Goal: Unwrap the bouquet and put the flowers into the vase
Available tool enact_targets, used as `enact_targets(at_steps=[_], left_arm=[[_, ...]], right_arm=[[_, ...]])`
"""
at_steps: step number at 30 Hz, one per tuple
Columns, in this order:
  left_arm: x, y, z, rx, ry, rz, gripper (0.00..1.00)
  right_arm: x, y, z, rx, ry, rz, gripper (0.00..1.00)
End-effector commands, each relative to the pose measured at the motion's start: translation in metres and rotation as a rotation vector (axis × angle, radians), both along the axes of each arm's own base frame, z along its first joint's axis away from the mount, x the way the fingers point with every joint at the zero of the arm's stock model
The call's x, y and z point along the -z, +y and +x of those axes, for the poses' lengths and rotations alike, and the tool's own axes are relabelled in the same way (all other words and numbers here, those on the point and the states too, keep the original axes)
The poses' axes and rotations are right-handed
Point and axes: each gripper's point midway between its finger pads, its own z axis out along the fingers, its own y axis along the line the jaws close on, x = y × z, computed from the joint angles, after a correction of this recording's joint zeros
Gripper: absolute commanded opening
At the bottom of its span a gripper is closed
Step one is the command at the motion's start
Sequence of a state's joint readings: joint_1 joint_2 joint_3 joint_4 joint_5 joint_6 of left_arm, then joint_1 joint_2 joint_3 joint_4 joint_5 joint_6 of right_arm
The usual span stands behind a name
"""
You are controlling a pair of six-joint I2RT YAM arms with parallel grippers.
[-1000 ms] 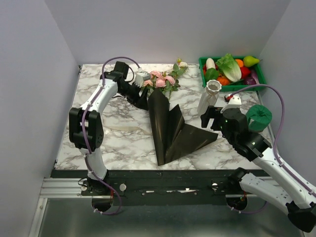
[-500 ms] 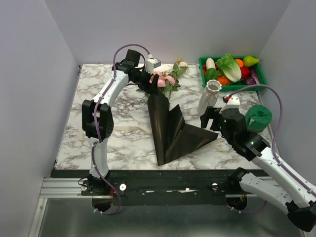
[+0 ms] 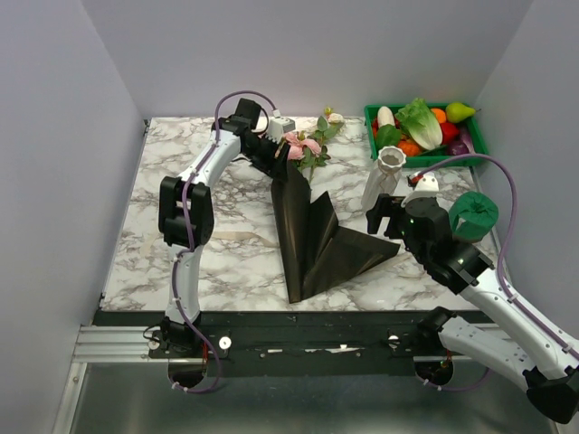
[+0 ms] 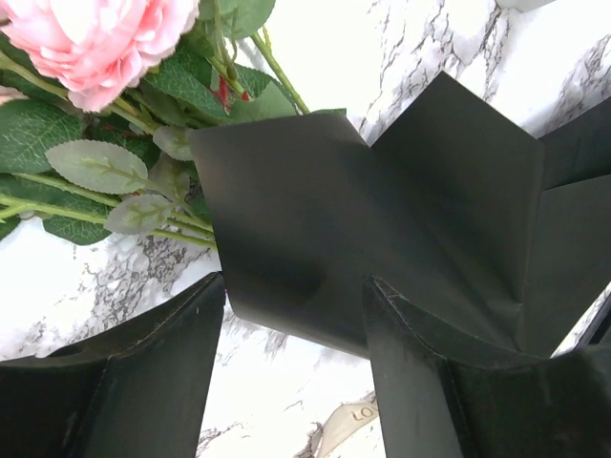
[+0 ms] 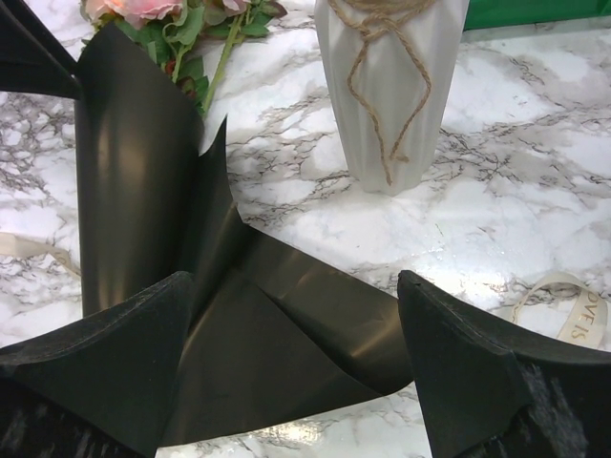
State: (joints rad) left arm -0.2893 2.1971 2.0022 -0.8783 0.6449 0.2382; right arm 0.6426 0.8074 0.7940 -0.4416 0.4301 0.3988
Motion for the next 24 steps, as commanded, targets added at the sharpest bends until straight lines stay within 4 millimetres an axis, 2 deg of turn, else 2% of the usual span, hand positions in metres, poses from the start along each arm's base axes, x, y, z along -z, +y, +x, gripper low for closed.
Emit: enact_targets(at_steps=[1,4,12,15,17,19,24], left_arm=[[0.004,-0.002,0.002,0.013,0.022,-0.003,0.63],[0.007,-0.003,0.001,0.021,0.03,-0.006,0.59],[0.015,0.007,0.006,-0.001,0.02,0.031,0.59],[0.012,0.006,0.005,0.005,0.015,0.026,0.52],[0.011,0.008,0.009,-0.006,-0.002,0.035,0.53],[0.009,0.011,0.017,-0.037,-0.023,0.048,0.6],[0.01,0.012,0.018,-0.039,-0.021,0.044,0.61]], right_arm=[[-0.001,0.004,0.0,-0.021,-0.012,0.003,0.94],[-0.001,0.004,0.0,-0.021,-0.012,0.004,0.93],[-0.002,0.007,0.0,-0.028,-0.013,0.017,0.92],[-0.001,0.007,0.0,-0.03,-0.011,0.018,0.92],[-0.001,0.008,-0.001,-0.034,-0.012,0.023,0.92],[0.0,0.009,-0.001,-0.035,-0.009,0.026,0.92],[0.001,0.008,-0.001,-0.034,-0.009,0.026,0.92]])
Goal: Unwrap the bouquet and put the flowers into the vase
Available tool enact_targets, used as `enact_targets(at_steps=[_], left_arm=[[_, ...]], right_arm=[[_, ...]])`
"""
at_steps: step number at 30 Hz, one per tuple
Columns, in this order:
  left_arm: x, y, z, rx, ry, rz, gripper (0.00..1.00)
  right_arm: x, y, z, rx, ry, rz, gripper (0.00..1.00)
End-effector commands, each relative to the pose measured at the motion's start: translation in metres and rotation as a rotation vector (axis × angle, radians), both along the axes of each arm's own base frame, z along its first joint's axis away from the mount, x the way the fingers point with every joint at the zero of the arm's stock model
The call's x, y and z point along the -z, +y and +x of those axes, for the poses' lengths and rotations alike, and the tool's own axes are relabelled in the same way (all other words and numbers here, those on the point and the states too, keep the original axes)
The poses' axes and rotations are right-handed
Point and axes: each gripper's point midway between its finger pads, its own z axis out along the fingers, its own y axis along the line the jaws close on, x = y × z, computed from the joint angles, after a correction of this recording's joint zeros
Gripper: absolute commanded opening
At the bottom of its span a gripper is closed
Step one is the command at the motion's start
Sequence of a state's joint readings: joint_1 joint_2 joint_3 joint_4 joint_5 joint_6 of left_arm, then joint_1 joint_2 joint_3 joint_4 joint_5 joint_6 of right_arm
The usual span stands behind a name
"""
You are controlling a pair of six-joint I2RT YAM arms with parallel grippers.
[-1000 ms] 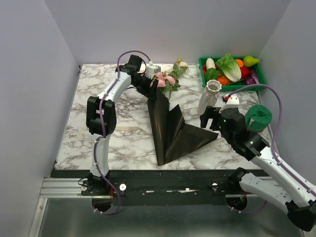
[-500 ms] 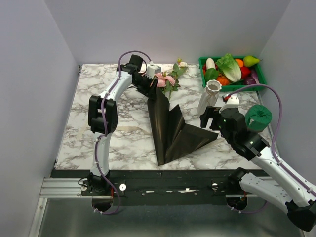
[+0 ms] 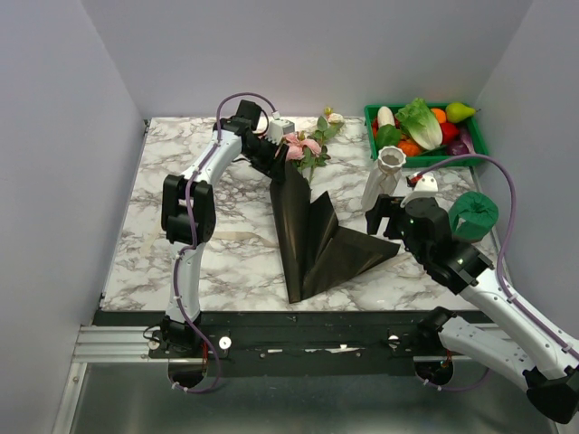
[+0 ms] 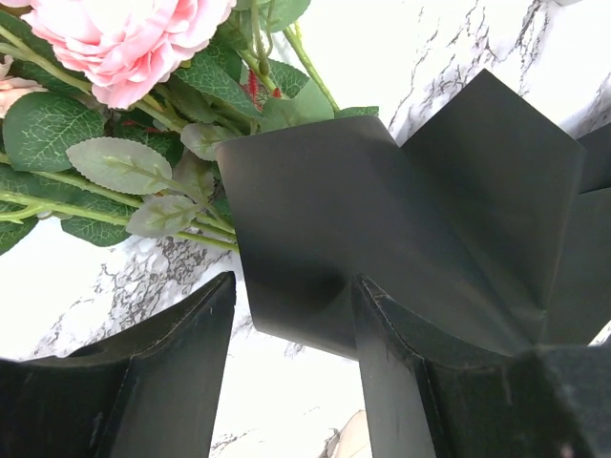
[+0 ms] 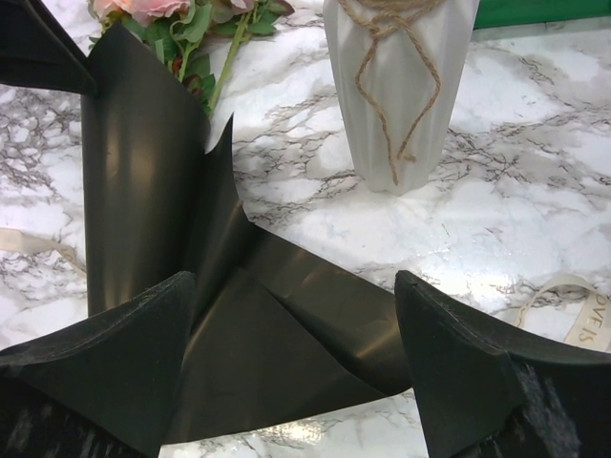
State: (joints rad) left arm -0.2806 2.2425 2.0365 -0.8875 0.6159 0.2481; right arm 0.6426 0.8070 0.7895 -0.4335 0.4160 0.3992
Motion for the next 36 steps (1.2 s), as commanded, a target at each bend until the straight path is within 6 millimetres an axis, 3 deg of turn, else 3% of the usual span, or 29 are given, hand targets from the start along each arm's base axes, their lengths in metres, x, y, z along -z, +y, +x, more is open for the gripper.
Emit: enact_targets(at_steps=[1,5,9,12,16,21,28,33,35,36], left_arm=[[-0.004,0.005,0.008,-0.022,-0.026,0.011,0.61],[-0.002,0.001,0.003,0.0,-0.007,-0.013,0.6],[-0.003,-0.005,-0.011,0.054,0.032,-0.046,0.52],[-0.006,-0.008,-0.018,0.092,0.042,-0.06,0.4],[-0.016,-0.009,-0.014,0.095,0.018,-0.065,0.16],[-0.035,-0.009,-0.012,0.092,-0.004,-0.066,0.09],[-0.108,-0.018,-0.029,0.135,-0.088,-0.172,0.05],[-0.159,-0.021,-0.07,0.232,-0.133,-0.28,0.06],[-0.163,-0.021,-0.085,0.262,-0.116,-0.308,0.08],[-0.176,-0.021,-0.098,0.297,-0.134,-0.335,0.08]], right_arm=[[0.0,0.005,-0.001,-0.021,-0.01,0.018,0.92],[-0.001,0.006,0.0,-0.024,-0.013,0.022,0.92],[-0.002,0.006,0.0,-0.023,-0.016,0.023,0.91],[-0.004,0.007,0.001,-0.024,-0.019,0.028,0.91],[-0.004,0.01,0.001,-0.032,-0.018,0.036,0.91],[-0.006,0.011,0.001,-0.038,-0.023,0.043,0.91],[-0.015,0.013,0.002,-0.047,-0.042,0.055,0.91],[-0.019,0.013,0.002,-0.053,-0.051,0.05,0.91],[-0.019,0.014,0.003,-0.057,-0.051,0.048,0.91],[-0.017,0.016,0.003,-0.065,-0.044,0.047,0.91]])
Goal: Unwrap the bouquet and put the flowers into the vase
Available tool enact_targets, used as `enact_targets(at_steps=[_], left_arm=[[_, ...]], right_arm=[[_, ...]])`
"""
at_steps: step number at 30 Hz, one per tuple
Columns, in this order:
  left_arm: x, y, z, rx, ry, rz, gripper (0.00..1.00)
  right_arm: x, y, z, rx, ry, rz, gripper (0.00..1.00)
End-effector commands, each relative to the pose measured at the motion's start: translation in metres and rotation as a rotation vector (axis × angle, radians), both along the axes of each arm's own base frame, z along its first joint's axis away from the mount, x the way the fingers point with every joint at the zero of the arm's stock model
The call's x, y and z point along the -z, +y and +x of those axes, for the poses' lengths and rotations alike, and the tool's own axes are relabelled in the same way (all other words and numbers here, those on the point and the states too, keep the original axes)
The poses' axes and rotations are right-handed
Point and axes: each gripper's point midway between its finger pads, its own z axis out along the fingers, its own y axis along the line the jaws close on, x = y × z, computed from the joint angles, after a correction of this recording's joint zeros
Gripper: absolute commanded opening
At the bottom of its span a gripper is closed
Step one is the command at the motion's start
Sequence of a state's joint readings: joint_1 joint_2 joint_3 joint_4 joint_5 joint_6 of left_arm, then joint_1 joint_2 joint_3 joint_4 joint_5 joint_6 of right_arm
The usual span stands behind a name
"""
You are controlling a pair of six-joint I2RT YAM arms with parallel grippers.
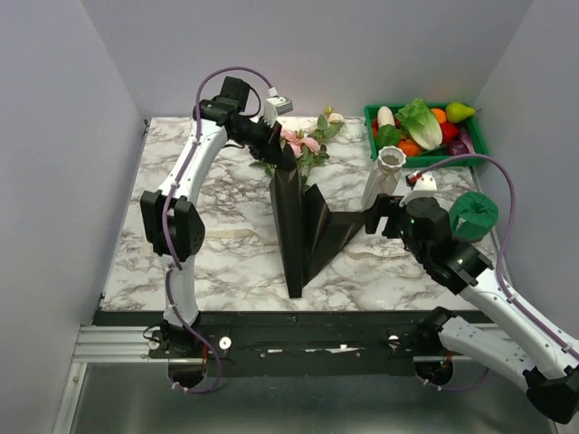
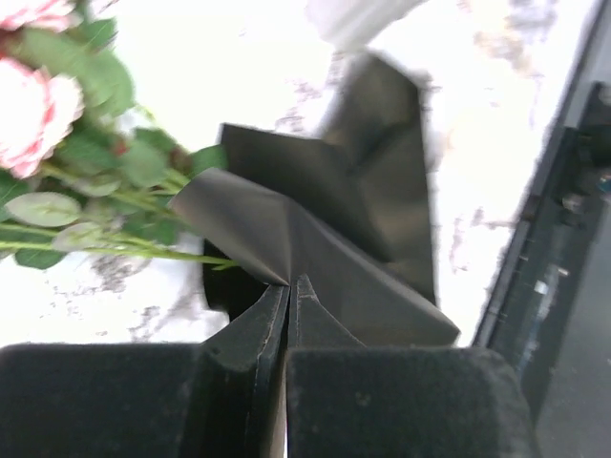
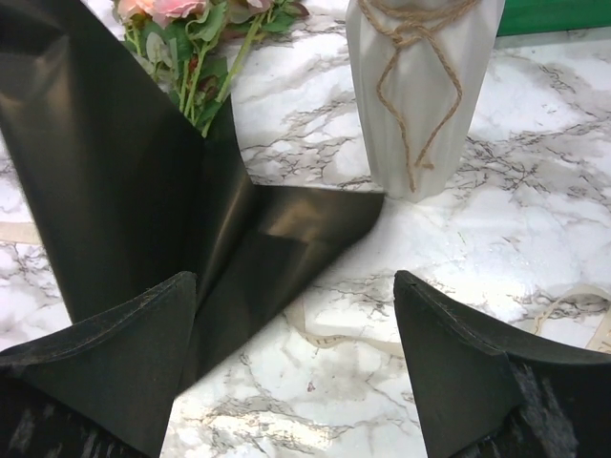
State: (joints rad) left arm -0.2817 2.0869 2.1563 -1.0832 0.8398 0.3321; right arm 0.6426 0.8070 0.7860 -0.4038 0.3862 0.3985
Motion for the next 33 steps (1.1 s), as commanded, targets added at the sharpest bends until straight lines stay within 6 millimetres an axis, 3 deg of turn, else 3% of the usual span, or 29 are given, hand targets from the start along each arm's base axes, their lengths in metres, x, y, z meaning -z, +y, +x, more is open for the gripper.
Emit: enact_targets(at_steps=[1,3,8,9,10,13,18,21,24,30,33], left_arm=[[-0.061,-0.003,-0.057,0.139,-0.045,-0.147,0.09],[-0.075,-0.003,-0.068,0.154,-0.062,-0.169,0.09],[-0.108,-0.006,-0.074,0.123,-0.106,-0.176,0.15],[-0.112,-0.007,-0.072,0.108,-0.125,-0.166,0.21],[-0.108,-0.005,-0.067,0.077,-0.137,-0.128,0.42],[-0.084,-0.007,-0.064,0.051,-0.109,-0.066,0.62],[-0.04,-0.001,-0.06,0.03,0.003,0.016,0.63],[-0.037,0.0,-0.057,0.019,-0.001,0.015,0.66],[-0.02,0.01,-0.046,-0.011,-0.023,0.039,0.73],[0.068,0.04,-0.051,0.057,0.137,0.147,0.81],[0.095,0.055,-0.047,0.028,0.188,0.143,0.83]], right_arm=[[-0.013,0.01,0.002,-0.039,-0.029,0.023,0.91],[-0.011,0.013,0.004,-0.042,-0.026,0.026,0.91],[-0.015,0.017,0.007,-0.05,-0.027,0.033,0.91],[-0.016,0.017,0.007,-0.048,-0.031,0.036,0.91],[-0.018,0.017,0.007,-0.05,-0.035,0.037,0.91],[-0.02,0.015,0.005,-0.047,-0.04,0.041,0.91],[-0.021,0.009,0.001,-0.037,-0.042,0.032,0.91],[-0.023,0.008,-0.001,-0.038,-0.046,0.031,0.91],[-0.026,0.006,-0.001,-0.036,-0.05,0.033,0.92],[-0.027,0.006,-0.003,-0.042,-0.052,0.03,0.92],[-0.028,0.006,-0.004,-0.045,-0.055,0.034,0.92]])
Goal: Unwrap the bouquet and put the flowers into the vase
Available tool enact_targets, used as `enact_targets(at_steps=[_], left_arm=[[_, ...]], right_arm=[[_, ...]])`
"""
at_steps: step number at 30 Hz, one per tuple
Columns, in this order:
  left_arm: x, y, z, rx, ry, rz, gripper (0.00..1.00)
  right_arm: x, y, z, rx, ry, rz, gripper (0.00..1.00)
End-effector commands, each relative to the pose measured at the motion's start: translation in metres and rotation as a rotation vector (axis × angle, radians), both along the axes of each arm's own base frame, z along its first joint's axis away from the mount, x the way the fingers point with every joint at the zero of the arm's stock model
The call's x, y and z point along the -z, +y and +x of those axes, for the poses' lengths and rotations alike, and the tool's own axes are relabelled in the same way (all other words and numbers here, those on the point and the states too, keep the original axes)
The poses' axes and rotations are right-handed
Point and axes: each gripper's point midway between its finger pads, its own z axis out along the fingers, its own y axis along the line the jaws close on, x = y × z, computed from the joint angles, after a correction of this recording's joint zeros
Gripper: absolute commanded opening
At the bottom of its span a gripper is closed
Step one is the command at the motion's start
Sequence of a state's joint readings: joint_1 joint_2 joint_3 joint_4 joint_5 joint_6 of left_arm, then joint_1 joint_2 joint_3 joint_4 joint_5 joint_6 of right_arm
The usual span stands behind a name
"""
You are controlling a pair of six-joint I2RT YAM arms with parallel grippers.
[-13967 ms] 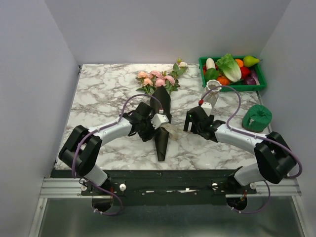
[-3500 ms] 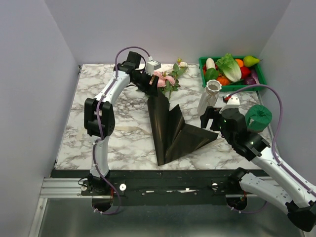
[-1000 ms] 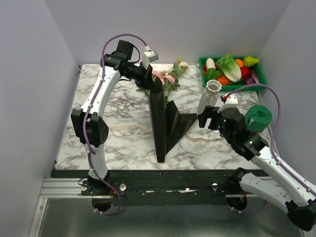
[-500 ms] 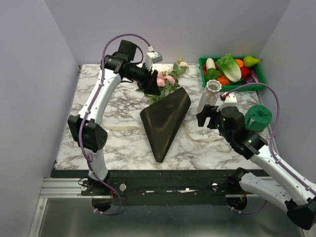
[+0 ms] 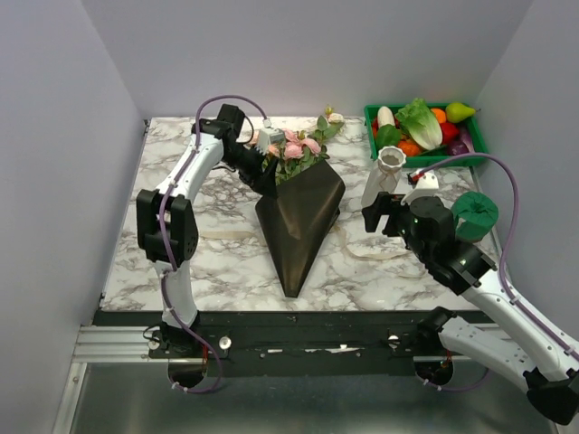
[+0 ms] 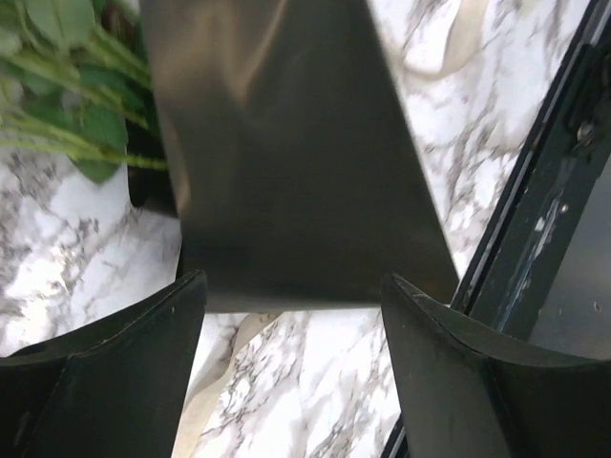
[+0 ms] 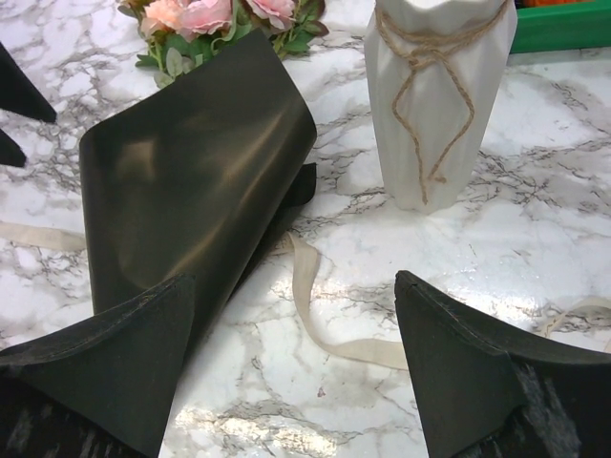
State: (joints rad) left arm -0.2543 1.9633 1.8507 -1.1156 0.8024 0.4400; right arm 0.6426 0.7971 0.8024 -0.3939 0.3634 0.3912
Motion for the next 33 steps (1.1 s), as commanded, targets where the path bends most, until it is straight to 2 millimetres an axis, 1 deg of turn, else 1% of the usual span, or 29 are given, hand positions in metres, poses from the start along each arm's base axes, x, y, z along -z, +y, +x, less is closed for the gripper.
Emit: enact_targets(at_steps=[1,4,7,12,18,20,21,22,24,25,27,28,29,30,31,32,33], left_arm=[[0.052,0.025,0.0,-0.008,0.088,0.043,0.83],[0.061,0.032,0.006,-0.026,0.098,0.032,0.83],[0.066,0.028,0.003,-0.003,0.117,0.005,0.83],[0.06,0.018,-0.004,0.043,0.133,-0.086,0.8],[0.061,0.016,-0.007,0.079,0.109,-0.106,0.78],[0.064,0.016,-0.008,0.097,0.113,-0.112,0.74],[0.065,0.016,-0.01,0.103,0.12,-0.112,0.71],[0.067,0.018,-0.015,0.11,0.151,-0.108,0.63],[0.067,0.02,-0.02,0.127,0.162,-0.096,0.55],[0.067,0.021,-0.021,0.131,0.162,-0.089,0.47],[0.065,0.024,-0.022,0.126,0.166,-0.069,0.38],[0.061,0.025,-0.022,0.124,0.155,-0.063,0.26],[0.055,0.025,-0.018,0.12,0.136,-0.059,0.17],[0.049,0.025,-0.017,0.112,0.137,-0.058,0.12],[0.039,0.024,-0.016,0.113,0.118,-0.063,0.11],[0.023,0.022,-0.01,0.112,0.08,-0.077,0.11],[0.009,0.02,-0.012,0.111,0.07,-0.097,0.11]], right_arm=[[-0.017,0.002,-0.004,-0.024,-0.031,0.013,0.92],[-0.015,0.002,-0.004,-0.027,-0.027,0.01,0.92],[-0.012,0.003,-0.004,-0.029,-0.021,0.009,0.92],[-0.01,0.005,-0.004,-0.03,-0.013,0.017,0.92],[-0.008,0.007,-0.004,-0.038,-0.007,0.019,0.92],[-0.009,0.006,-0.005,-0.035,-0.011,0.021,0.92],[-0.009,0.005,-0.005,-0.033,-0.011,0.02,0.92],[-0.009,0.005,-0.005,-0.031,-0.012,0.02,0.92],[-0.01,0.004,-0.005,-0.027,-0.014,0.022,0.92],[-0.009,0.003,-0.004,-0.024,-0.012,0.019,0.92],[-0.01,0.003,-0.005,-0.023,-0.012,0.024,0.92],[-0.01,0.004,-0.005,-0.022,-0.013,0.026,0.92],[-0.01,0.004,-0.005,-0.023,-0.012,0.032,0.92],[-0.01,0.005,-0.005,-0.026,-0.011,0.033,0.91],[-0.01,0.006,-0.005,-0.03,-0.011,0.037,0.91],[-0.011,0.006,-0.005,-0.029,-0.012,0.041,0.91],[-0.01,0.007,-0.005,-0.03,-0.01,0.041,0.91]])
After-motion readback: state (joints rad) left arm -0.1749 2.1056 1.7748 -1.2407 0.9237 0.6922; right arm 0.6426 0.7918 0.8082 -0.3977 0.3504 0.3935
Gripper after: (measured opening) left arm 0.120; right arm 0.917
